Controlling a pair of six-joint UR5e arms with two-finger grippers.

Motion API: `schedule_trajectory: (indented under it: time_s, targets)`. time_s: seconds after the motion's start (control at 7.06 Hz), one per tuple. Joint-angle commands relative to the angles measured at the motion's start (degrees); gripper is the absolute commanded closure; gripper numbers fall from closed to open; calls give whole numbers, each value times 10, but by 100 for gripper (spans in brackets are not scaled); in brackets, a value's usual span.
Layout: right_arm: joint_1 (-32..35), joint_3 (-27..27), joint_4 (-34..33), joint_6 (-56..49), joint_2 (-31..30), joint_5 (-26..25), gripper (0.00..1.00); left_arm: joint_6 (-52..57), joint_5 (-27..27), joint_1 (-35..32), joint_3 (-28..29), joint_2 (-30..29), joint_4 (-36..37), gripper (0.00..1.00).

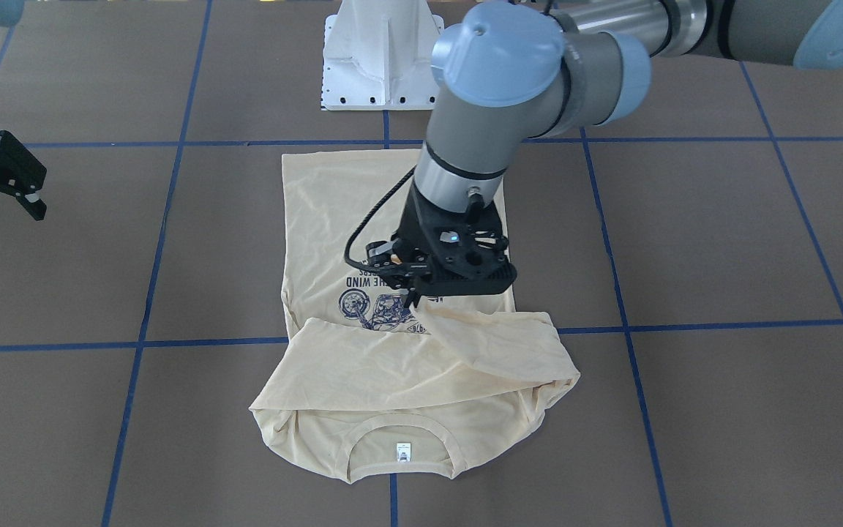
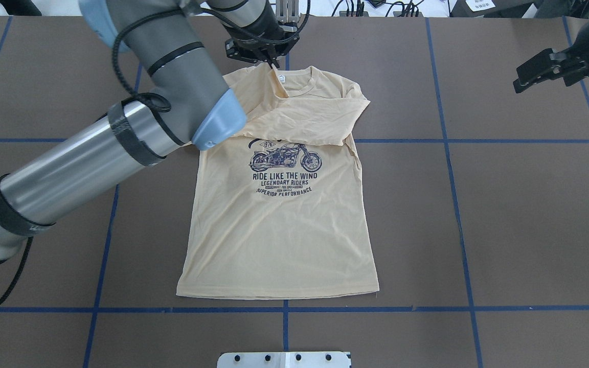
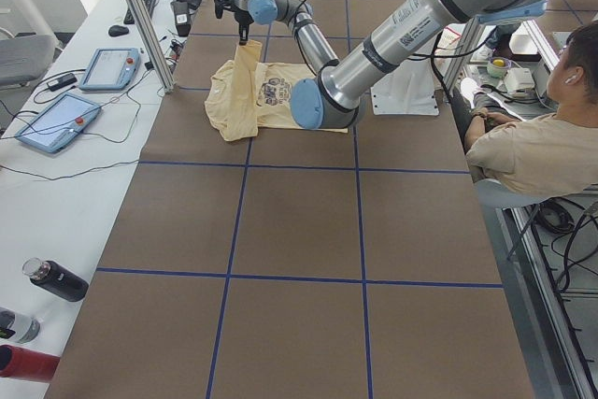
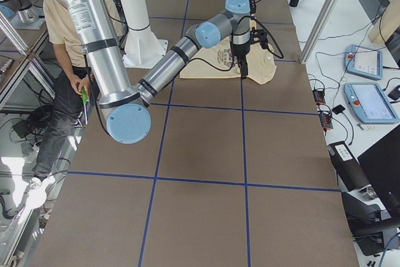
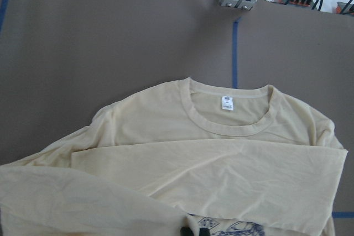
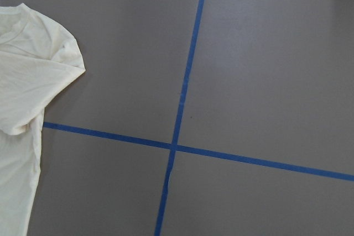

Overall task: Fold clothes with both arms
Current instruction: 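Carry the grasped sleeve across the shirt body with the left gripper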

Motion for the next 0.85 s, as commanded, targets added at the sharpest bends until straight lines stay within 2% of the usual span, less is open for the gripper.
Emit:
schedule_trajectory:
  time_s: [0.0, 0.14, 0.28, 0.42, 0.71]
  targets:
    - [59, -8, 0, -99, -46, 37, 0, -69, 42, 43, 126, -63, -88, 100]
    - [70, -10, 0, -113, -52, 42, 0, -106, 53, 59, 177, -86, -123, 100]
    - [73, -9, 0, -115, -55, 42, 0, -153, 90, 83, 234, -122, -159, 100]
    - [76, -9, 0, -115, -55, 51, 0, -193, 130, 96, 275, -132, -205, 100]
    - [76, -9, 1, -115, -55, 51, 0, -225, 162, 98, 309, -132, -243, 14]
